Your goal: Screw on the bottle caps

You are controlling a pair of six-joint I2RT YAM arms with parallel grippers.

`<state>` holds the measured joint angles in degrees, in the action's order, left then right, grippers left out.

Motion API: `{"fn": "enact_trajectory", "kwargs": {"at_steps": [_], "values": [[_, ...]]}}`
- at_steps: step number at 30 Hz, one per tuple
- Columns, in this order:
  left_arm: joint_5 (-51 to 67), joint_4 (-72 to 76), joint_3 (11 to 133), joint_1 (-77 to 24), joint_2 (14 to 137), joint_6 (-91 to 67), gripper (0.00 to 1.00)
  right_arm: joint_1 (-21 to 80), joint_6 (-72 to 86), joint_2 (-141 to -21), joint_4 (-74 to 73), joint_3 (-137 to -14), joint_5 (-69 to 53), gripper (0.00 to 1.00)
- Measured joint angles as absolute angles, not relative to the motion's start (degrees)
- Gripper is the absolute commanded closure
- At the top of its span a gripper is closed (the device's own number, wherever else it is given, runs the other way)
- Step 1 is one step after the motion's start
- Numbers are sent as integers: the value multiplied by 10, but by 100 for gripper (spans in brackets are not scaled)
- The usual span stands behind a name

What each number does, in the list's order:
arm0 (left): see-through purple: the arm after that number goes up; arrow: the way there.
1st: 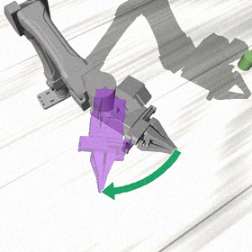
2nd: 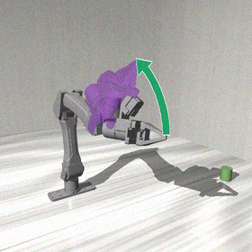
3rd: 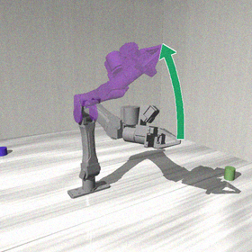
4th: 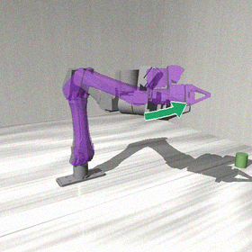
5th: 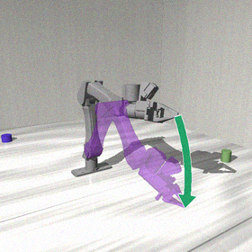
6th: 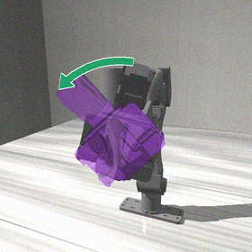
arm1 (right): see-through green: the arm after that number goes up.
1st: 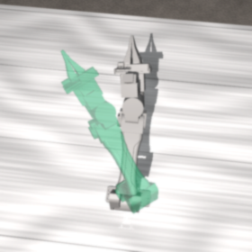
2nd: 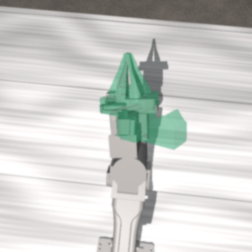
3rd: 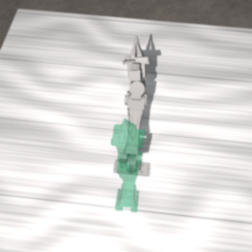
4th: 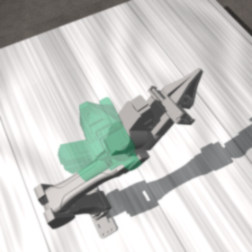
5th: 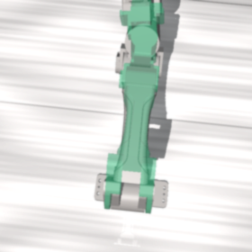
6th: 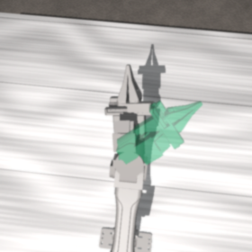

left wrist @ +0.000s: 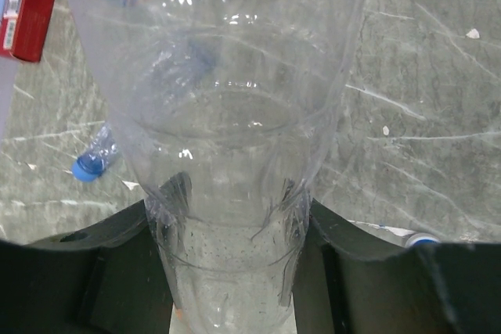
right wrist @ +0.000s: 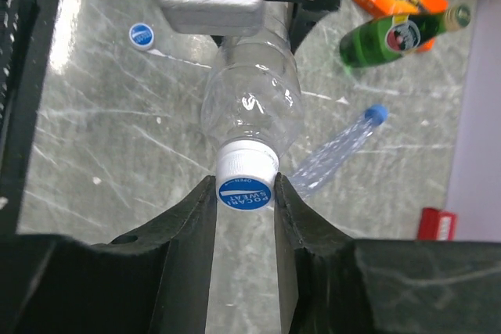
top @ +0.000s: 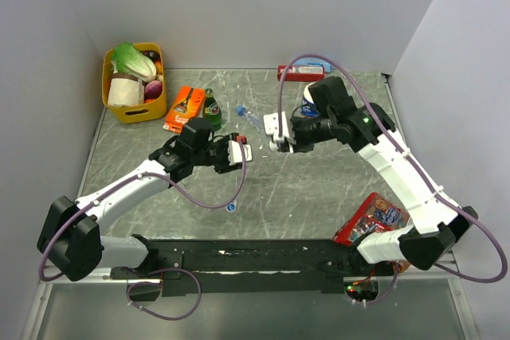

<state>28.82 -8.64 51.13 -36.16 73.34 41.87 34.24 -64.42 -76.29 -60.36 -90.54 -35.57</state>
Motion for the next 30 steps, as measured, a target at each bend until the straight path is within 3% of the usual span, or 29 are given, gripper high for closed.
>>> {"fn": "enact_trajectory", "kwargs": {"at_steps": [5, 6, 7, 8, 10, 11, 30], "values": [[278, -76, 507, -361, 733, 393, 99, 332, -560, -794, -611, -941, -365, 96], [276, -72, 505, -361, 733, 390, 94, 331, -549, -795, -609, -941, -365, 96], [276, -69, 503, -361, 733, 387, 80, 331, -541, -796, -608, -941, -365, 96], [275, -65, 500, -361, 733, 385, 47, 331, -536, -796, -608, -941, -366, 96], [274, -64, 499, -362, 733, 382, 22, 331, -533, -797, -610, -942, -365, 97], [270, -62, 499, -363, 733, 379, 4, 331, -533, -797, -615, -946, -366, 97], [170, -67, 478, -366, 736, 413, 4, 332, -690, -850, -763, -1042, -213, 98]]}}
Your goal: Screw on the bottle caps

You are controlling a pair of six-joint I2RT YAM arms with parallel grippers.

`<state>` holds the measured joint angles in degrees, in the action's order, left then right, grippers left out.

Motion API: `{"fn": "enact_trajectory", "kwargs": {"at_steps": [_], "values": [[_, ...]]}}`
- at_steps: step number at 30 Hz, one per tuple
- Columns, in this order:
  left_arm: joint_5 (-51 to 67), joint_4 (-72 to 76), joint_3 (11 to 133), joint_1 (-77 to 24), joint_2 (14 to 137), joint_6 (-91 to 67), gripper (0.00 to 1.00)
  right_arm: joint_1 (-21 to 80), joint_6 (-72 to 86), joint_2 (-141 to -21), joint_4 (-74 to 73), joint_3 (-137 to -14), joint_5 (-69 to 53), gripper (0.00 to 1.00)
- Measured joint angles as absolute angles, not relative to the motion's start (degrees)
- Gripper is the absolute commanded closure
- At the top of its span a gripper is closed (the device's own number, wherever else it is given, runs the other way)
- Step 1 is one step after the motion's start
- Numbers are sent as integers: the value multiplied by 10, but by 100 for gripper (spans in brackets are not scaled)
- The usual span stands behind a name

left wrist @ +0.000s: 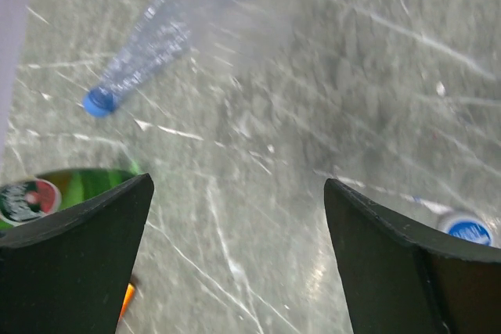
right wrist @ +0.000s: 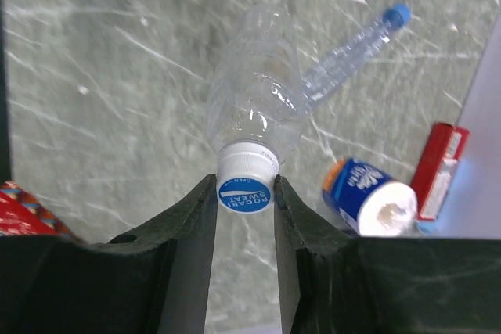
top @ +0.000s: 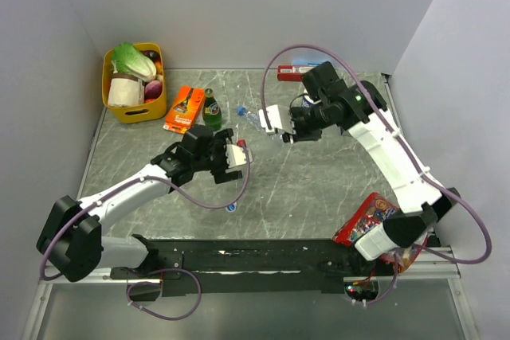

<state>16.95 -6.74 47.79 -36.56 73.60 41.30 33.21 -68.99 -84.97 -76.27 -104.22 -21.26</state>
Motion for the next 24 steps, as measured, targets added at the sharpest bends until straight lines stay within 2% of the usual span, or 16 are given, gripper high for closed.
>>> {"fn": "enact_trajectory", "kwargs": {"at_steps": [6, 9, 18, 24], "values": [[157, -79, 441, -366, 708, 424, 4, 322, -712, -916, -767, -1125, -161, 99], [153, -76, 434, -366, 697, 423, 4, 317, -724, -924, -765, -1128, -132, 99], [151, -50, 408, -366, 668, 413, 4, 270, -773, -907, -769, -1060, -77, 100], [151, -39, 393, -366, 663, 407, 4, 240, -792, -846, -771, -983, -72, 100]]}}
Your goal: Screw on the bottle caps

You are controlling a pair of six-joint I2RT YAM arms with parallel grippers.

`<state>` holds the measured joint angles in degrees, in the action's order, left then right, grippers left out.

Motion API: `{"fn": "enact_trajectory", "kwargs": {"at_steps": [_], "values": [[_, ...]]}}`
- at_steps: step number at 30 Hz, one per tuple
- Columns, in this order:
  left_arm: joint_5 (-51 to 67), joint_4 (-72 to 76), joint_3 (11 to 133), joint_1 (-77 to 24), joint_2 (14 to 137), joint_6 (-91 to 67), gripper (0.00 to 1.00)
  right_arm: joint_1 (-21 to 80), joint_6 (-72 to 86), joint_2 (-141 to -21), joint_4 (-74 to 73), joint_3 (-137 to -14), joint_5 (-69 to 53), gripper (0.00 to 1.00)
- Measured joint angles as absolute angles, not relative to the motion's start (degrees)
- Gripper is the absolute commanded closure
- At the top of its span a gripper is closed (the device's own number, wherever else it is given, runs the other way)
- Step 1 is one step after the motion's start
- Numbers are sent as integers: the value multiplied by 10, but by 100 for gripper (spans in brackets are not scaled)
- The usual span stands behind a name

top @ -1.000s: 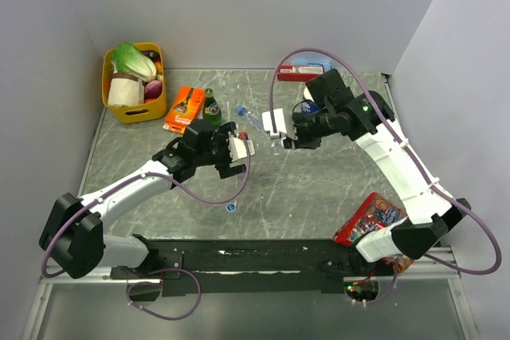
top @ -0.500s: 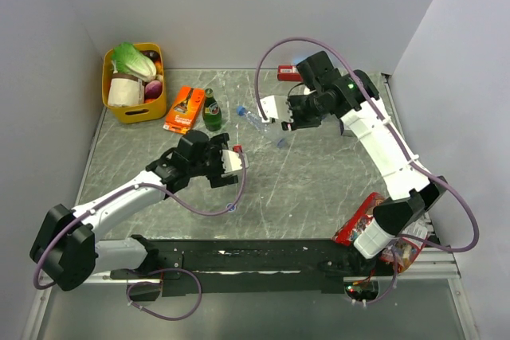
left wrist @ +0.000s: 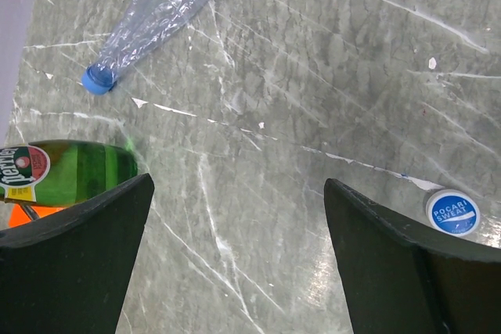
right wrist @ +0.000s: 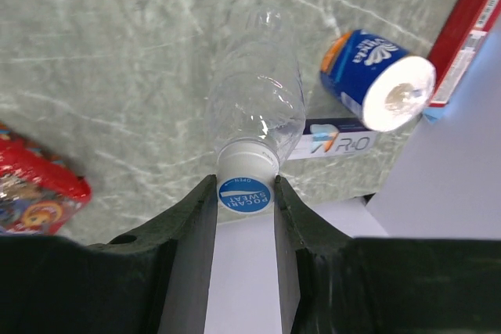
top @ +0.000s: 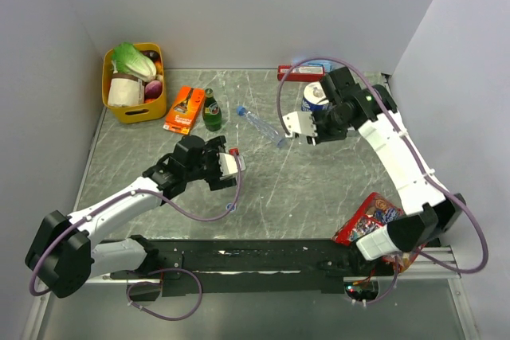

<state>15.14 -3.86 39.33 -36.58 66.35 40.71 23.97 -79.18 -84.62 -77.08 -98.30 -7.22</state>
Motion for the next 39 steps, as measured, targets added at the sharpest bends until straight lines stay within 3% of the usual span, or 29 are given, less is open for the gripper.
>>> {"fn": "enact_trajectory", "kwargs": {"at_steps": [9, 25, 32, 39], "values": [[156, -36, 393, -366, 666, 393, 4, 240, -790, -793, -774, -919, -103, 97], [163, -40, 393, -366, 681, 381, 4, 240, -785, -844, -772, -919, -132, 85], [166, -41, 393, -366, 682, 381, 4, 240, -778, -862, -773, -924, -132, 62], [167, -41, 393, -366, 685, 378, 4, 240, -773, -880, -772, -940, -134, 55]]}}
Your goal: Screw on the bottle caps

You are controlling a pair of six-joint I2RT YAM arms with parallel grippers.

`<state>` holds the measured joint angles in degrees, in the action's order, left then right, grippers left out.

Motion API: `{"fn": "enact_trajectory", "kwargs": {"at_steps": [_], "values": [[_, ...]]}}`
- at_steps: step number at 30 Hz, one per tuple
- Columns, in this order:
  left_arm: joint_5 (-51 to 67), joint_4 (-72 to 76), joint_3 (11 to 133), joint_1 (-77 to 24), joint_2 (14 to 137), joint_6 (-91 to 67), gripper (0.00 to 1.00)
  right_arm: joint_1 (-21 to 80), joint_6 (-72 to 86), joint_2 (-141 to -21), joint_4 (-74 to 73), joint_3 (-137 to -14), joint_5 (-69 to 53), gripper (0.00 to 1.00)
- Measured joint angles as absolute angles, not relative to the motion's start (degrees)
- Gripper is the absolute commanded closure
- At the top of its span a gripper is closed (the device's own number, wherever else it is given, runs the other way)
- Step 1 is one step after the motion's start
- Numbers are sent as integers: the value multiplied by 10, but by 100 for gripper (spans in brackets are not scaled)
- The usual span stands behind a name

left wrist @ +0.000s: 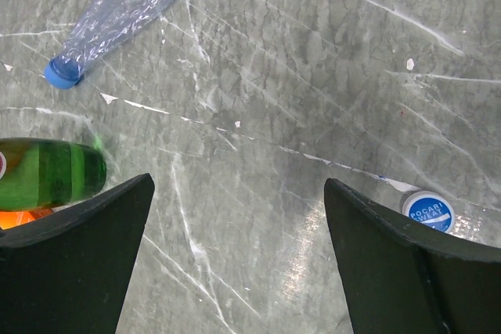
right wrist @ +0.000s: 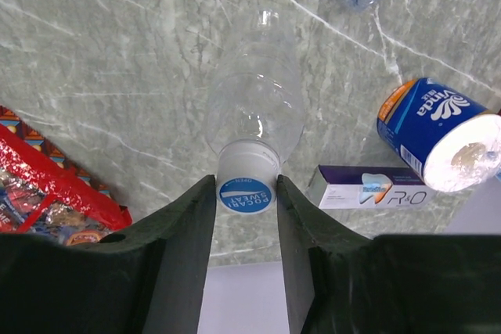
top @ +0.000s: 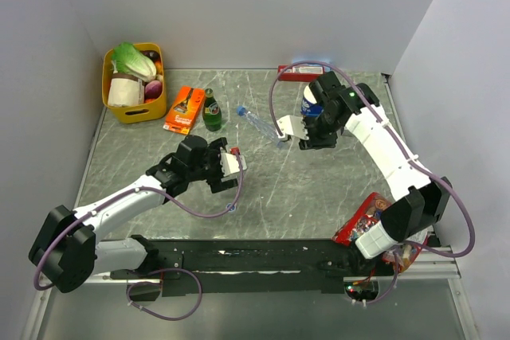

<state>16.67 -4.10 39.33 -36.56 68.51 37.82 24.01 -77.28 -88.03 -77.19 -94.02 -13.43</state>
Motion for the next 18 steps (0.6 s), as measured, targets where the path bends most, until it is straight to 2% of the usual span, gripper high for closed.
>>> {"fn": "enact_trajectory", "kwargs": {"at_steps": [2, 4, 5, 11, 18], "values": [[167, -41, 393, -366, 685, 378, 4, 240, -770, -884, -772, -945, -136, 52], [167, -41, 393, -366, 685, 378, 4, 240, -768, -888, -772, -948, -136, 38], [167, -41, 393, -366, 685, 378, 4, 240, -766, -890, -772, -950, -136, 37], [168, -40, 393, -366, 691, 376, 4, 240, -761, -905, -772, -968, -141, 30], [173, -41, 393, -365, 693, 369, 4, 240, -759, -922, -771, -978, -145, 28]]}}
